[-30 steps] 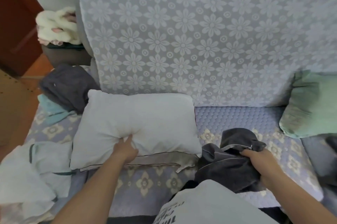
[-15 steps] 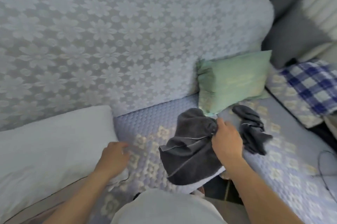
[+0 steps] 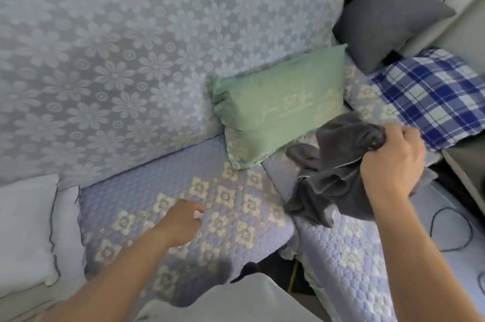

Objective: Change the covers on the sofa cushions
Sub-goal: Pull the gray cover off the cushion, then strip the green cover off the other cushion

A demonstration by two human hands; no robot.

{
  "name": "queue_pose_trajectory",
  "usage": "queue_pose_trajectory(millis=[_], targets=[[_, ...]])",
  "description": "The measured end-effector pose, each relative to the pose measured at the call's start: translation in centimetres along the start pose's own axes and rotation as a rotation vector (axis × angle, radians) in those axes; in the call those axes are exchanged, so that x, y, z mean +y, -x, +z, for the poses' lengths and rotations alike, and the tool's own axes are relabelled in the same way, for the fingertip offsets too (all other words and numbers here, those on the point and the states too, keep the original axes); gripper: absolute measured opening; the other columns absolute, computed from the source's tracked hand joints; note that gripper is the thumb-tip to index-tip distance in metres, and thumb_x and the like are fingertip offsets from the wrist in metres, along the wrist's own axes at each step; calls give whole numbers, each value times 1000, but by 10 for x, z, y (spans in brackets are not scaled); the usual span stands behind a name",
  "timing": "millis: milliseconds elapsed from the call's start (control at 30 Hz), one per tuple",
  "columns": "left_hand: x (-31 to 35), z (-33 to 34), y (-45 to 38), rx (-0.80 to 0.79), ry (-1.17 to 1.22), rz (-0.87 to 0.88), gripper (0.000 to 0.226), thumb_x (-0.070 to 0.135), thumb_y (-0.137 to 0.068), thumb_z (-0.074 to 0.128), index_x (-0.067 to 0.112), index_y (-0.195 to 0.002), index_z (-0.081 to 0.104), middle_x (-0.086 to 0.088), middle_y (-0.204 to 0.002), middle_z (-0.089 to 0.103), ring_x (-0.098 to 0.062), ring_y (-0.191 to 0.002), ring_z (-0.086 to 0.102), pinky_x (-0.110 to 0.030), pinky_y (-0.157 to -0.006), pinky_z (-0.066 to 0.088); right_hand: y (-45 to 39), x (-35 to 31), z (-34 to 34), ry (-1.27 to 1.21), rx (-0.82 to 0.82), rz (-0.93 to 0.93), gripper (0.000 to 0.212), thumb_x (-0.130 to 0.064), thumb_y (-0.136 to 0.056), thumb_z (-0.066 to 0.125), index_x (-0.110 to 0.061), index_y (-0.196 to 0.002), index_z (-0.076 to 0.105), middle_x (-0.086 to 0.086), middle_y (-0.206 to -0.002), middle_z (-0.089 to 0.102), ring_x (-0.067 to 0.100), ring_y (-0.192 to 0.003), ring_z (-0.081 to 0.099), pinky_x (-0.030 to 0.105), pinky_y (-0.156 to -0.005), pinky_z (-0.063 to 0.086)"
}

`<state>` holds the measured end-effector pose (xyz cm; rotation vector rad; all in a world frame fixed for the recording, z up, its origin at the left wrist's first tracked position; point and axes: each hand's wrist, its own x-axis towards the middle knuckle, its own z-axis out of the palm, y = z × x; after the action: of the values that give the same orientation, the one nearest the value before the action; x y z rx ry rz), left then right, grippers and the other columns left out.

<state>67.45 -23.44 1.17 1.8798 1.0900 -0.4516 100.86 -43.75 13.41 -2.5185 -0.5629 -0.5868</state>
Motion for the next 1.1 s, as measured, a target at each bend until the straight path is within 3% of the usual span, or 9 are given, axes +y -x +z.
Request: queue_pose_trajectory(millis=[67, 200, 233, 433, 567, 667, 733, 867, 1100], targets=[[16, 4, -6, 32, 4, -2, 32, 24, -105, 47, 26, -136, 56, -3, -157, 32, -9, -94, 56, -11, -66, 41, 2, 35, 40, 123, -122, -53, 38, 0, -75, 47, -2, -111, 60, 24, -106, 54, 42, -94, 50, 51, -77, 44], [21, 6, -8, 78, 31, -92, 32, 24, -105, 49, 20, -136, 58, -3, -153, 45, -16, -116, 56, -19, -80, 42, 47, 129, 116, 575, -1144, 301, 66, -31, -85, 55, -19, -148, 40, 17, -144, 45, 39, -132, 43, 51, -109, 39], [18, 6, -4, 72, 35, -119, 33, 24, -106, 48, 19, -137, 56, -2, -154, 44, -18, -124, 54, -18, -81, 41, 59, 143, 125, 606, -1261, 349, 66, -35, -88, 50, -19, -151, 37, 16, -149, 43, 38, -137, 40, 50, -112, 35], [-9, -8, -1, 64, 59, -266, 35, 27, -105, 48, 22, -139, 54, -2, -154, 43, -16, -119, 53, -22, -83, 41, 47, 83, 147, 356, -1273, 172, 55, -28, -97, 46, -16, -150, 36, 21, -151, 35, 42, -133, 42, 45, -112, 38], [-10, -33, -20, 95, 78, -233, 33, 30, -103, 50, 24, -135, 57, -1, -150, 48, -19, -126, 54, -30, -100, 44, 11, 30, 175, 285, -1289, 42, 47, -25, -102, 44, -12, -147, 42, 18, -149, 40, 35, -119, 55, 41, -93, 50], [-13, -44, -35, 69, 94, -196, 30, 34, -104, 48, 28, -133, 56, 1, -149, 48, -18, -121, 56, -32, -97, 48, -3, -9, 193, 260, -1202, -119, 28, -21, -99, 47, -8, -116, 65, 16, -117, 66, 33, -105, 63, 35, -80, 49], [-15, -47, -39, 49, 91, -205, 32, 33, -104, 47, 27, -134, 56, 1, -148, 48, -17, -115, 58, -29, -92, 47, -1, -30, 202, 268, -1223, -222, 19, -18, -97, 48, -6, -96, 63, 14, -102, 67, 32, -98, 64, 34, -73, 46], [-17, -49, -41, 49, 117, -271, 33, 30, -102, 49, 26, -134, 57, 1, -143, 52, -11, -104, 60, -27, -90, 50, -8, -63, 234, 201, -1308, -373, 36, -22, -99, 51, -8, -132, 57, 15, -135, 54, 31, -118, 57, 34, -94, 48], [25, -86, -72, 189, 89, -381, 30, 29, -104, 47, 23, -131, 58, 0, -140, 56, -12, -106, 56, -24, -85, 40, -122, -118, 347, 117, -1186, -537, 59, -15, -90, 60, -15, -146, 41, 19, -150, 27, 37, -127, 52, 41, -107, 43]])
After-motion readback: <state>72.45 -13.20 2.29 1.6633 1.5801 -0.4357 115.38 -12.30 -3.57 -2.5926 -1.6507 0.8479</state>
